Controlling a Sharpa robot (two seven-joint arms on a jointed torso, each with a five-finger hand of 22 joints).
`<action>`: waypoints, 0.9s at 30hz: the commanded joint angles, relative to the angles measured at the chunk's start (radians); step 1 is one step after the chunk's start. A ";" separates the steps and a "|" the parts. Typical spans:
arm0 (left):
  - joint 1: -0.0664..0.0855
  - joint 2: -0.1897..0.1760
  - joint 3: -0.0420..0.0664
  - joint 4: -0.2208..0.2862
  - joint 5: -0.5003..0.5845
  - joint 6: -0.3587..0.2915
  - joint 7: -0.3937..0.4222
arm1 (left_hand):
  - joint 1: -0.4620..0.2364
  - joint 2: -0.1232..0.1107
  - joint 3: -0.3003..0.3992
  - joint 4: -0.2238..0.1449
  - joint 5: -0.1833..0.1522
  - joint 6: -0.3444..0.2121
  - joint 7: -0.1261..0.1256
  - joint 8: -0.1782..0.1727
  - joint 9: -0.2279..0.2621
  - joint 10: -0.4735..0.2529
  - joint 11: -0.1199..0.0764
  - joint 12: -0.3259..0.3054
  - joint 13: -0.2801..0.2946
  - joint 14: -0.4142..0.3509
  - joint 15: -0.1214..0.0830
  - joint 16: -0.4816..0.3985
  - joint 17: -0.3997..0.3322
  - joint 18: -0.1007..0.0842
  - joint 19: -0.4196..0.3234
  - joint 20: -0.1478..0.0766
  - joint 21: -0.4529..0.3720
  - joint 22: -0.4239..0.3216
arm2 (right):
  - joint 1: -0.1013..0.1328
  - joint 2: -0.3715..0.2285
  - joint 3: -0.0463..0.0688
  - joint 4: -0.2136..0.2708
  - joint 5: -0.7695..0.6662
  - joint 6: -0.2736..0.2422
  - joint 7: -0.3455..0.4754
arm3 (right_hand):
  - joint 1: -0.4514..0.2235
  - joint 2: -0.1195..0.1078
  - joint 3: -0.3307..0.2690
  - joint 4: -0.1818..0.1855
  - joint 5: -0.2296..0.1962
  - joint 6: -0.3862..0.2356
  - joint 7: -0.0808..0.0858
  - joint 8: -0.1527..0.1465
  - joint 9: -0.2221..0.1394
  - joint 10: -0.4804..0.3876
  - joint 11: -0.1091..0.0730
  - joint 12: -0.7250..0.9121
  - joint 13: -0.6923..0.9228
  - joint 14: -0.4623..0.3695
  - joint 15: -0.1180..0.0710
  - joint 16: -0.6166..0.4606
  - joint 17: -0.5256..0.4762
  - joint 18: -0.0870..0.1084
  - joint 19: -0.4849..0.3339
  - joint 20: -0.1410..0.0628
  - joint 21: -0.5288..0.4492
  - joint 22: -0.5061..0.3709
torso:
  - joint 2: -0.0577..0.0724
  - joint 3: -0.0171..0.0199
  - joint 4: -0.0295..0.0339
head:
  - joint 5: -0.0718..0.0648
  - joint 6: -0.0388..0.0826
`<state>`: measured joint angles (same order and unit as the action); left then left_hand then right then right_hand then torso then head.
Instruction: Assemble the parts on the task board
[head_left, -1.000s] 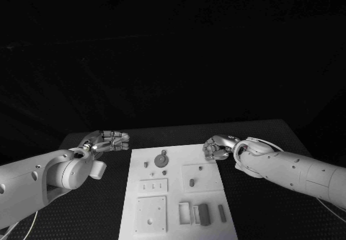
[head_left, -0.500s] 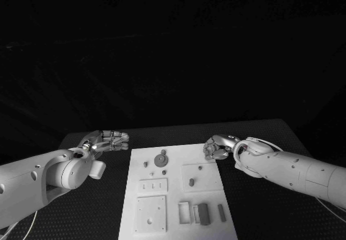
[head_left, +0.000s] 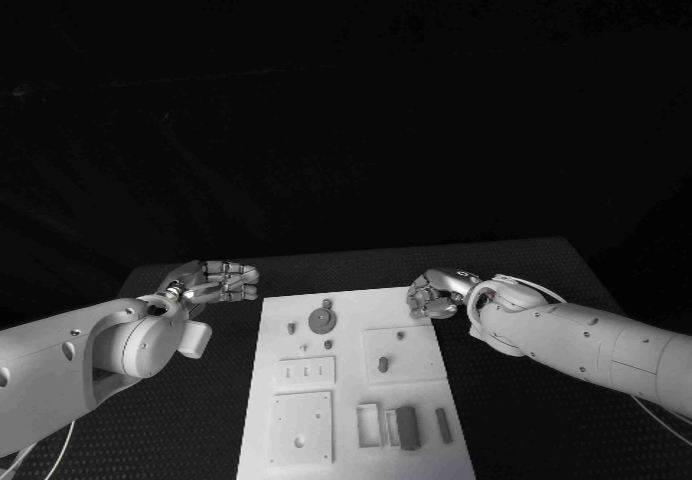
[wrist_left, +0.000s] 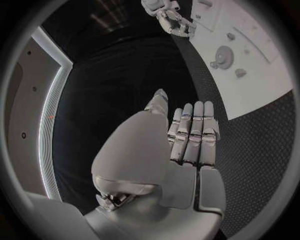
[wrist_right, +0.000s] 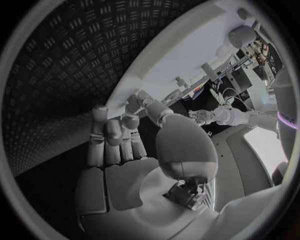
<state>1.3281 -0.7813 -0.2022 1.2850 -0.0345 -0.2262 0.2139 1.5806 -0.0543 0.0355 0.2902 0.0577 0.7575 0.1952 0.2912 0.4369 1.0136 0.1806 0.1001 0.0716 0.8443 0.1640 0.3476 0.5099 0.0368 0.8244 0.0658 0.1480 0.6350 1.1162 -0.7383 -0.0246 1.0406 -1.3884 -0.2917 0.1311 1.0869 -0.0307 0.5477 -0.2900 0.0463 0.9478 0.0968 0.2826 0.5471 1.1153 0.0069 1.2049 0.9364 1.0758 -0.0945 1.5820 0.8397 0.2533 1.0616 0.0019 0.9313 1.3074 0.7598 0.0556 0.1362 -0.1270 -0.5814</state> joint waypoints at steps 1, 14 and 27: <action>0.000 0.001 0.001 -0.001 -0.057 0.064 -0.008 | -0.002 0.026 0.002 -0.001 -0.001 0.049 -0.014 0.025 0.008 0.046 -0.016 0.018 0.009 0.038 -0.013 0.012 0.013 0.020 0.031 -0.010 0.008 0.007 | -0.001 -0.002 0.000 0.019 -0.011 -0.041 -0.005 | 0.006 0.019 0.001 -0.002 0.002 0.022 0.015 0.003 0.006 0.003 -0.007 0.005 -0.001 0.003 -0.009 0.007 0.001 0.008 0.005 -0.004 0.006 0.014 | 0.000 0.0007 -0.0007 | 0.001 0.003; 0.001 0.006 0.001 0.003 -0.165 0.111 -0.073 | -0.029 0.058 -0.023 0.001 -0.008 0.134 -0.032 0.044 0.001 0.144 -0.055 0.041 0.022 0.114 -0.047 0.036 0.054 0.016 0.096 -0.044 0.031 0.022 | 0.018 -0.020 0.005 0.108 -0.061 -0.090 -0.049 | 0.015 0.033 -0.003 -0.002 0.002 0.044 0.007 0.013 0.013 0.011 -0.014 0.004 -0.003 0.009 -0.015 0.010 0.002 0.008 0.011 -0.008 0.012 0.015 | -0.001 0.0007 -0.0018 | 0.007 0.013; 0.002 0.051 0.005 0.032 -0.202 0.015 -0.183 | -0.105 0.020 -0.058 0.003 -0.008 0.137 -0.030 0.036 -0.007 0.159 -0.059 0.034 0.023 0.120 -0.051 0.031 0.073 0.009 0.105 -0.051 0.031 0.028 | 0.053 -0.003 0.012 0.291 -0.122 -0.068 -0.197 | 0.013 0.024 -0.009 -0.002 0.002 0.050 0.004 0.015 0.015 0.017 -0.018 0.004 -0.005 0.014 -0.019 0.011 0.002 0.008 0.016 -0.011 0.015 0.014 | -0.024 -0.0084 -0.0159 | 0.032 0.023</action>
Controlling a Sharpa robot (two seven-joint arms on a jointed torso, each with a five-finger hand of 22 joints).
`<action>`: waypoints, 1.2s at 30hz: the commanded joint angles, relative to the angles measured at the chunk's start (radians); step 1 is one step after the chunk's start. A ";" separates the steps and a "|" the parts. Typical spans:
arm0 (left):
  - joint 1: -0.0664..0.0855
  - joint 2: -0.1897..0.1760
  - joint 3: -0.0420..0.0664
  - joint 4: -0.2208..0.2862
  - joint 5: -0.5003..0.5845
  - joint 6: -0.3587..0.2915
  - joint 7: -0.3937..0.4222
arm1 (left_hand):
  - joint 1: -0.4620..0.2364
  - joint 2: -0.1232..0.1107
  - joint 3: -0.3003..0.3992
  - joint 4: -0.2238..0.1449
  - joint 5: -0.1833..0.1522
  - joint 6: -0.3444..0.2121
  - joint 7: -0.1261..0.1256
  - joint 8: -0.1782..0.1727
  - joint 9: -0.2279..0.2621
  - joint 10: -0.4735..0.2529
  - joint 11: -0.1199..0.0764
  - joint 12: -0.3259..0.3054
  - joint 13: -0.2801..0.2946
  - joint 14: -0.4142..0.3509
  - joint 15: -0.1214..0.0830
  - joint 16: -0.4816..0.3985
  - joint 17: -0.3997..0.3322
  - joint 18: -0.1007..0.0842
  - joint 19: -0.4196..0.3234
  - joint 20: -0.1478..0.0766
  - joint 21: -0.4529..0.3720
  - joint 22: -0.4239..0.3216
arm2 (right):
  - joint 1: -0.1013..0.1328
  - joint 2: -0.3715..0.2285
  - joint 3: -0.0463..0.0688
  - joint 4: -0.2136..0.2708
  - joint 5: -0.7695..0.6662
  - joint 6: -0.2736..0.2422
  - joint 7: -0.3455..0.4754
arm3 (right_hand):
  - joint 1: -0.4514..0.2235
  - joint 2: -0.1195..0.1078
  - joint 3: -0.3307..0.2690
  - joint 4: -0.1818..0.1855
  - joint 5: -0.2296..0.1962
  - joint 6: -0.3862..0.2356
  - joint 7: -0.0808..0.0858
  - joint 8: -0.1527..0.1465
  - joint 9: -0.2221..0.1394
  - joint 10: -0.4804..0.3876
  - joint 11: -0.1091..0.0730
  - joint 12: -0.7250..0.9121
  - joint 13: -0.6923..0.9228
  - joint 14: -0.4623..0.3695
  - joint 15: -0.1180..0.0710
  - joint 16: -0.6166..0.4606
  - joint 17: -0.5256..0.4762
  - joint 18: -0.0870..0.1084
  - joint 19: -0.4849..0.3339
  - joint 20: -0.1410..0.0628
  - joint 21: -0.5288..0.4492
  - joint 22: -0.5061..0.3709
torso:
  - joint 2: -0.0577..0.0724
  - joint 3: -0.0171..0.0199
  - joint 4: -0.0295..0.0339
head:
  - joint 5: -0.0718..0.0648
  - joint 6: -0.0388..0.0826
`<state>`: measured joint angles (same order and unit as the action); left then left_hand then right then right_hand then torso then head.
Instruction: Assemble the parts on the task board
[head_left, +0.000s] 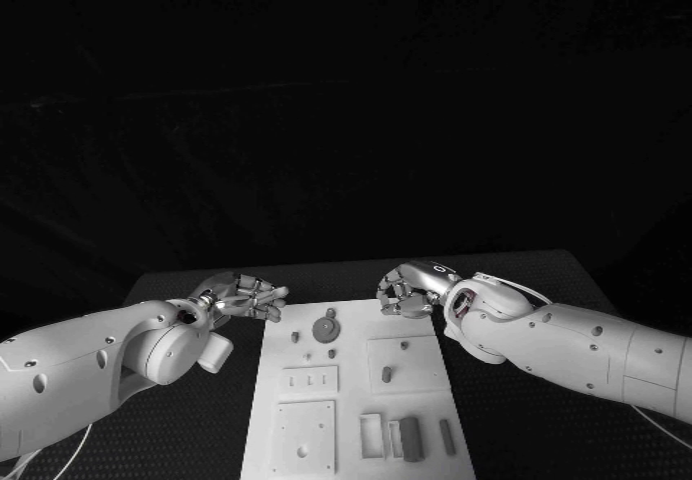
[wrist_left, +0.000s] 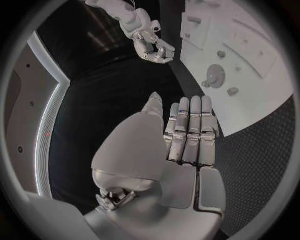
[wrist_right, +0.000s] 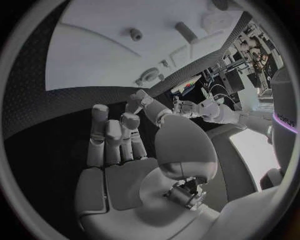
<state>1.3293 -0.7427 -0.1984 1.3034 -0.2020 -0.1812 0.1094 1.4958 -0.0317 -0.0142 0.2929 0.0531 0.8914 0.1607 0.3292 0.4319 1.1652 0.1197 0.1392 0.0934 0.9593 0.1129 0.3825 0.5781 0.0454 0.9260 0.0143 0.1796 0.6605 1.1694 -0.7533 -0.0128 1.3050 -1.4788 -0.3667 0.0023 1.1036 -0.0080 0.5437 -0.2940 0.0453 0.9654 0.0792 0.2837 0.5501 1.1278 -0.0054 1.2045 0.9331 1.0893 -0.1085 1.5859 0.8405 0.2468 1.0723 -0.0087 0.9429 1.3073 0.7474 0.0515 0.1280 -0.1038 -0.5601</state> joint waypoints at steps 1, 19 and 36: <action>0.001 0.016 0.001 0.017 -0.042 -0.024 -0.092 | -0.033 -0.004 -0.009 0.000 -0.004 0.006 0.003 -0.001 -0.002 0.016 -0.001 -0.001 0.004 0.011 -0.002 0.000 0.009 0.001 0.007 -0.001 0.001 0.004 | 0.000 0.018 0.000 0.033 -0.031 0.007 -0.071 | -0.003 0.001 -0.005 0.003 0.003 0.033 0.021 0.014 0.012 0.004 -0.006 0.004 -0.001 0.001 -0.005 0.007 0.002 0.015 0.006 -0.001 0.004 0.014 | -0.014 -0.0052 -0.0091 | 0.011 0.003; 0.000 0.091 -0.003 0.040 -0.115 -0.059 -0.230 | -0.247 -0.003 -0.170 0.001 -0.006 0.066 -0.045 0.008 -0.005 0.243 -0.119 0.274 0.218 0.207 -0.140 0.281 0.237 0.024 0.201 -0.102 0.162 0.132 | -0.002 0.123 0.000 0.084 -0.084 0.045 -0.175 | 0.001 -0.003 -0.005 0.001 0.003 0.032 0.020 0.013 0.012 0.005 -0.007 0.002 -0.002 0.002 -0.007 0.006 0.001 0.015 0.006 -0.002 0.004 0.013 | -0.040 -0.0171 -0.0221 | 0.040 -0.002; 0.000 0.108 -0.003 0.054 -0.111 -0.060 -0.231 | -0.244 0.016 -0.183 0.001 -0.004 0.086 -0.070 -0.006 0.008 0.059 -0.143 0.817 0.647 0.188 -0.234 0.624 0.391 0.021 0.227 -0.187 0.359 0.345 | -0.003 0.155 0.000 0.095 -0.095 0.058 -0.195 | 0.006 -0.006 -0.004 0.001 0.003 0.032 0.020 0.013 0.012 0.006 -0.007 0.001 -0.003 0.003 -0.008 0.005 0.001 0.015 0.006 -0.004 0.003 0.013 | -0.037 -0.0169 -0.0223 | 0.035 -0.008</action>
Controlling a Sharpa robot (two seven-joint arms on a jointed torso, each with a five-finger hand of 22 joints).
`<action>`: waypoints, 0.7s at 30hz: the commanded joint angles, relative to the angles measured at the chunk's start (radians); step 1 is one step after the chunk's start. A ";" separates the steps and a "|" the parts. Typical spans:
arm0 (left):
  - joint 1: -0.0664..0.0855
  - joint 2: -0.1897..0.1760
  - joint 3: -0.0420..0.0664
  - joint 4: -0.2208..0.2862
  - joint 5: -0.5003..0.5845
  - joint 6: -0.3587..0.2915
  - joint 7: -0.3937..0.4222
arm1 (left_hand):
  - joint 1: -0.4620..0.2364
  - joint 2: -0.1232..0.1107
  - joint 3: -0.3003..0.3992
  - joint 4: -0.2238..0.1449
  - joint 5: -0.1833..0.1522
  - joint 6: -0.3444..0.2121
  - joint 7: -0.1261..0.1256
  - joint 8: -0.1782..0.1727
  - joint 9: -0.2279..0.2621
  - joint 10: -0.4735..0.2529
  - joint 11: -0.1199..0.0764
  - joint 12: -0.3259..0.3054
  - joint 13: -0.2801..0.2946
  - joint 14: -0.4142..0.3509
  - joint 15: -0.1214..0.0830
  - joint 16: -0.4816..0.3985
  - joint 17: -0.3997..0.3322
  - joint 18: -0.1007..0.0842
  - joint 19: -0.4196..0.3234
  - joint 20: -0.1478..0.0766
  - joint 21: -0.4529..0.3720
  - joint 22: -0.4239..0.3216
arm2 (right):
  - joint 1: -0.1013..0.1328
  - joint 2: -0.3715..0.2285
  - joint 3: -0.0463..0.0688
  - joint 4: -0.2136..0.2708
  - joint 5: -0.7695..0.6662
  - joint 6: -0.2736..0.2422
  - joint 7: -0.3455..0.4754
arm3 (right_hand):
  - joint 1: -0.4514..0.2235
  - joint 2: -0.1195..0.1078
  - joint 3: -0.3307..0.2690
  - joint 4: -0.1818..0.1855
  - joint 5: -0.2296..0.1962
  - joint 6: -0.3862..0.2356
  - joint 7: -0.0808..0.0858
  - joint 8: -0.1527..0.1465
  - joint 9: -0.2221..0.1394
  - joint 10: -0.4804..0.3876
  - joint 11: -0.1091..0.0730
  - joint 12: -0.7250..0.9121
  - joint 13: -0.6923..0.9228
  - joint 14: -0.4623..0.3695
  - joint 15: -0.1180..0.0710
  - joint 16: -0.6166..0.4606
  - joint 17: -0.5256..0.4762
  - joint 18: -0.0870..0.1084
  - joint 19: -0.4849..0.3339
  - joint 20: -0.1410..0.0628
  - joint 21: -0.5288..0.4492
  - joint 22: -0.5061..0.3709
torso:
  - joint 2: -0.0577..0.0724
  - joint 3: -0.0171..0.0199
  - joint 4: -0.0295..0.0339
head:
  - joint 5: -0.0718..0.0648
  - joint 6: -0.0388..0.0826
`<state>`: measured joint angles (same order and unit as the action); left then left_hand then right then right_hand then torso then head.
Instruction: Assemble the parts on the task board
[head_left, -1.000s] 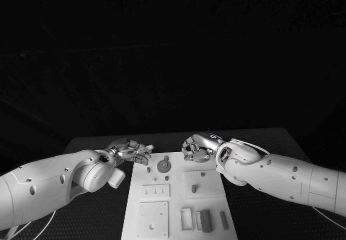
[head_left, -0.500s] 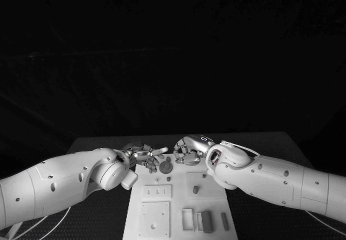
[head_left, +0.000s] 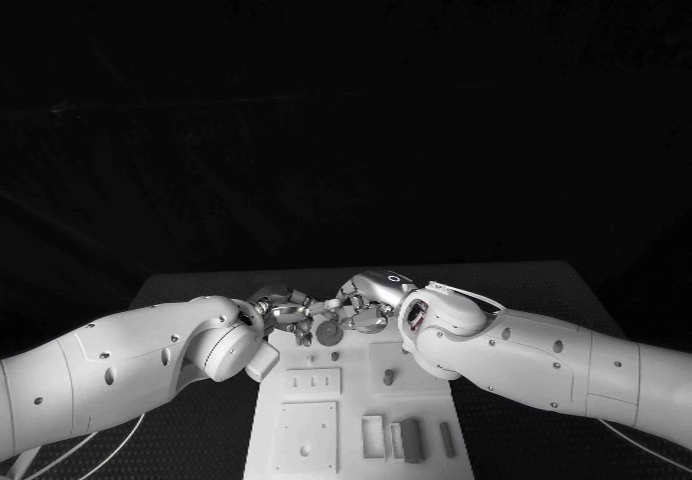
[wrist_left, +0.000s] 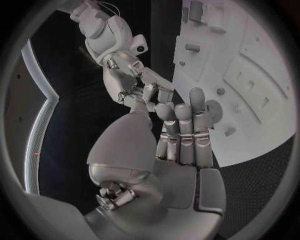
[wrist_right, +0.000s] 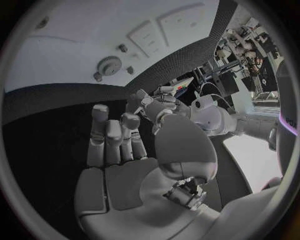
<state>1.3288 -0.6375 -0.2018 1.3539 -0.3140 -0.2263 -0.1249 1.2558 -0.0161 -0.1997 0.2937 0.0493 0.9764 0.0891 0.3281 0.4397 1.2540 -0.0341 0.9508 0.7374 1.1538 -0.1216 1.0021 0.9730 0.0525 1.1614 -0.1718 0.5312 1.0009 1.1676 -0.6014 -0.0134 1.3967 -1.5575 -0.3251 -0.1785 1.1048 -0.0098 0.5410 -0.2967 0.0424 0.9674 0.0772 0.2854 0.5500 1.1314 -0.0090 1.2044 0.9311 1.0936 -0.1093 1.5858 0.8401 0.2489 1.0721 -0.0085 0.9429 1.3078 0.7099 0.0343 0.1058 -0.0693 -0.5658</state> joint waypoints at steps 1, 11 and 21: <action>0.001 0.003 0.001 0.003 0.001 -0.016 0.002 | -0.001 0.000 0.004 0.000 -0.001 0.001 0.002 -0.005 0.000 -0.031 0.011 0.008 0.005 -0.007 0.000 0.007 -0.006 0.014 -0.010 -0.002 0.009 0.007 | -0.001 0.004 0.000 0.004 -0.017 0.017 -0.014 | 0.005 -0.005 -0.002 0.004 0.006 0.030 0.022 0.011 0.012 0.002 -0.004 0.001 -0.001 -0.001 -0.007 0.005 0.001 0.013 0.006 -0.004 0.003 0.012 | 0.000 -0.0001 0.0000 | 0.000 -0.002; 0.001 0.006 0.001 0.004 -0.023 -0.004 -0.044 | 0.007 0.000 0.008 0.001 -0.001 0.003 0.003 -0.008 0.002 -0.036 0.012 0.021 0.011 -0.010 0.001 0.022 -0.018 0.009 -0.014 -0.007 0.016 0.021 | -0.002 0.004 0.000 0.019 -0.024 0.000 -0.030 | 0.004 -0.005 -0.002 0.004 0.006 0.031 0.022 0.011 0.012 0.002 -0.004 0.001 -0.001 -0.001 -0.007 0.005 0.001 0.013 0.007 -0.004 0.003 0.012 | -0.001 -0.0001 0.0015 | 0.001 -0.008; 0.001 0.005 0.001 0.001 -0.033 0.001 -0.061 | -0.035 -0.002 -0.004 0.001 -0.001 0.011 -0.001 -0.008 0.005 -0.036 0.009 0.026 0.011 -0.013 -0.001 0.036 -0.033 0.006 -0.017 -0.014 0.018 0.030 | -0.003 0.010 0.000 0.027 -0.029 0.012 -0.033 | 0.005 -0.005 -0.003 0.005 0.006 0.032 0.021 0.011 0.013 0.003 -0.004 0.001 -0.001 0.000 -0.007 0.005 0.001 0.013 0.008 -0.004 0.004 0.012 | 0.000 0.0004 -0.0009 | 0.002 -0.011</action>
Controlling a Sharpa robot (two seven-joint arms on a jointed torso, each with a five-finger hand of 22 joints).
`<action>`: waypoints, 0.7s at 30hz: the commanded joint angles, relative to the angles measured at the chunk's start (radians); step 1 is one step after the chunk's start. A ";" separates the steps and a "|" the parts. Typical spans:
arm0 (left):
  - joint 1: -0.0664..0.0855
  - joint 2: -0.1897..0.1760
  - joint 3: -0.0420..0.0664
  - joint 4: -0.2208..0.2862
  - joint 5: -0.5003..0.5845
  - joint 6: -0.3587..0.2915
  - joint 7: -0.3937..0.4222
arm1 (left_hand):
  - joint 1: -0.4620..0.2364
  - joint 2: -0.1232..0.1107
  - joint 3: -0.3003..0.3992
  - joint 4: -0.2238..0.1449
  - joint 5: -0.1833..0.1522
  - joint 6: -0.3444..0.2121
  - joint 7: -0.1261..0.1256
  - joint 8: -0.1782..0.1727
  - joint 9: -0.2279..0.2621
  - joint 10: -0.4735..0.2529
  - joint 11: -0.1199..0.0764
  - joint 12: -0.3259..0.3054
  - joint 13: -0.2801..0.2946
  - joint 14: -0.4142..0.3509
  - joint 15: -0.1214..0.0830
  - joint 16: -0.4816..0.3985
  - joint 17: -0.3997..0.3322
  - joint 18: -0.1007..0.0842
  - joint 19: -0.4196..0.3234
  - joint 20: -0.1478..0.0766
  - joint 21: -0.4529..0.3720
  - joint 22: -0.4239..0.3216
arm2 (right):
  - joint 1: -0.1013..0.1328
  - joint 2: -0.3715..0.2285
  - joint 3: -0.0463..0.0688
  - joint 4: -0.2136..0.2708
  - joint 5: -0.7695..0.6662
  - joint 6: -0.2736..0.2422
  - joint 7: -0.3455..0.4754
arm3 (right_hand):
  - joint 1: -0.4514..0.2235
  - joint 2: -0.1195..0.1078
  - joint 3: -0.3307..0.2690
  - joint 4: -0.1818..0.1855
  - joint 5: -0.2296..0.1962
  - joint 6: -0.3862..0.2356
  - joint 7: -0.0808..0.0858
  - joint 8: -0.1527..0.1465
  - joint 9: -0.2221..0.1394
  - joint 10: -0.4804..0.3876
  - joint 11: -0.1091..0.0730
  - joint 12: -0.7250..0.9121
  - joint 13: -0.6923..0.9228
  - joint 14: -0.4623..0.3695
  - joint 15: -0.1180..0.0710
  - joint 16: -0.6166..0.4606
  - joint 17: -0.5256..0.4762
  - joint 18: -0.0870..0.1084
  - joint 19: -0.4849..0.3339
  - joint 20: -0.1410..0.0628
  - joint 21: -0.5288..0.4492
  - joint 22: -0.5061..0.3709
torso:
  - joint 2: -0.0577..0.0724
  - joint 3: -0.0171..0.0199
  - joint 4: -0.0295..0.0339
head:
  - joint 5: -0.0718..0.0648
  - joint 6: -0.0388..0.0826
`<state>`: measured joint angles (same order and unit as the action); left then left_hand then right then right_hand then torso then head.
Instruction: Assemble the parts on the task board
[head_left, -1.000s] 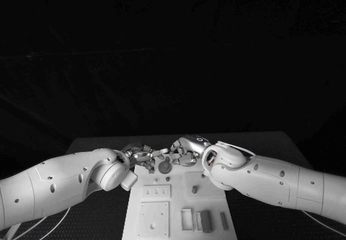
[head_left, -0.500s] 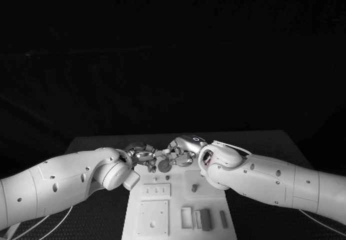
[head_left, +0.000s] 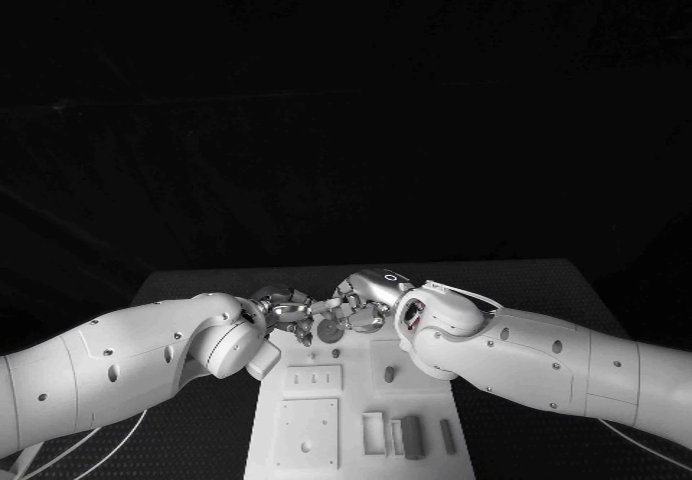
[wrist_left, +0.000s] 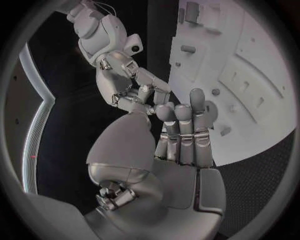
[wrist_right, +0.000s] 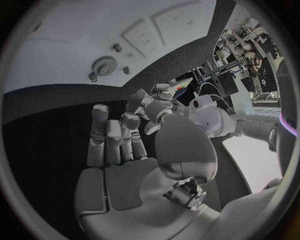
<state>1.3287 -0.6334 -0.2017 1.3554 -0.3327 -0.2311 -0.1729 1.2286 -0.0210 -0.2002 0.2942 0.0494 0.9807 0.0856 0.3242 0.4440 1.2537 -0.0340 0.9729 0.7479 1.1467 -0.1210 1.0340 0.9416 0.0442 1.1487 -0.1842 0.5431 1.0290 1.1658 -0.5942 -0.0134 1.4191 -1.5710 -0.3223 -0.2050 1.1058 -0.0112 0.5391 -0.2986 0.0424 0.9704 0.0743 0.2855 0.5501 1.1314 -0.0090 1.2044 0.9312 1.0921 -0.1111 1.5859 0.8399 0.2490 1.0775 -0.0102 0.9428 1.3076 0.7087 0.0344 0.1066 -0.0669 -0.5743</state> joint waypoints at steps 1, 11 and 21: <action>0.001 0.001 0.001 -0.002 -0.014 0.006 -0.014 | -0.006 0.004 -0.003 0.000 -0.001 0.007 0.002 -0.004 0.001 -0.036 0.008 0.004 0.000 -0.006 -0.002 0.005 -0.003 0.014 -0.004 -0.002 0.007 0.002 | -0.001 0.004 0.000 0.005 -0.016 0.014 -0.005 | 0.004 -0.004 -0.001 0.006 0.006 0.029 0.024 0.011 0.013 0.003 -0.004 0.001 -0.002 0.002 -0.006 0.004 0.001 0.013 0.003 -0.003 0.004 0.012 | 0.001 0.0003 -0.0014 | -0.001 -0.002; 0.001 0.005 0.001 0.002 -0.010 0.018 -0.018 | 0.046 0.038 0.040 -0.001 -0.001 0.011 0.002 -0.008 0.004 -0.036 0.008 0.003 -0.005 -0.011 -0.001 0.017 -0.025 0.008 -0.009 -0.007 0.006 0.010 | -0.001 0.015 0.000 0.007 -0.024 0.018 -0.007 | 0.004 -0.005 -0.001 0.006 0.006 0.030 0.024 0.011 0.013 0.004 -0.004 0.001 -0.002 0.003 -0.006 0.004 0.001 0.013 0.004 -0.003 0.004 0.012 | 0.000 -0.0009 0.0004 | -0.004 -0.005; 0.001 0.004 0.001 0.011 -0.010 0.023 -0.010 | 0.105 0.036 0.053 -0.003 -0.001 0.014 0.002 -0.010 0.007 -0.034 0.008 0.006 -0.008 -0.014 -0.002 0.031 -0.044 0.002 -0.010 -0.012 0.008 0.019 | -0.001 0.022 0.000 0.007 -0.025 0.019 -0.007 | 0.004 -0.005 -0.002 0.006 0.006 0.031 0.024 0.011 0.013 0.004 -0.005 0.001 -0.002 0.003 -0.006 0.004 0.001 0.013 0.004 -0.003 0.004 0.012 | 0.000 -0.0012 0.0003 | -0.004 -0.006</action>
<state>1.3285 -0.6334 -0.2021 1.3587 -0.3408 -0.2270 -0.1990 1.3197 0.0149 -0.1559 0.2915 0.0494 0.9837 0.0847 0.3203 0.4505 1.2537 -0.0340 0.9729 0.7417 1.1395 -0.1214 1.0605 0.8997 0.0434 1.1414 -0.1879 0.5471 1.0461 1.1659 -0.5763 -0.0132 1.4224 -1.5830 -0.3139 -0.2143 1.0981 -0.0189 0.5381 -0.2996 0.0424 0.9701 0.0745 0.2945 0.5502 1.1314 -0.0090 1.2044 0.9304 1.0918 -0.1102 1.5858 0.8398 0.2492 1.0773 -0.0099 0.9428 1.3074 0.7090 0.0335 0.1067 -0.0708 -0.5805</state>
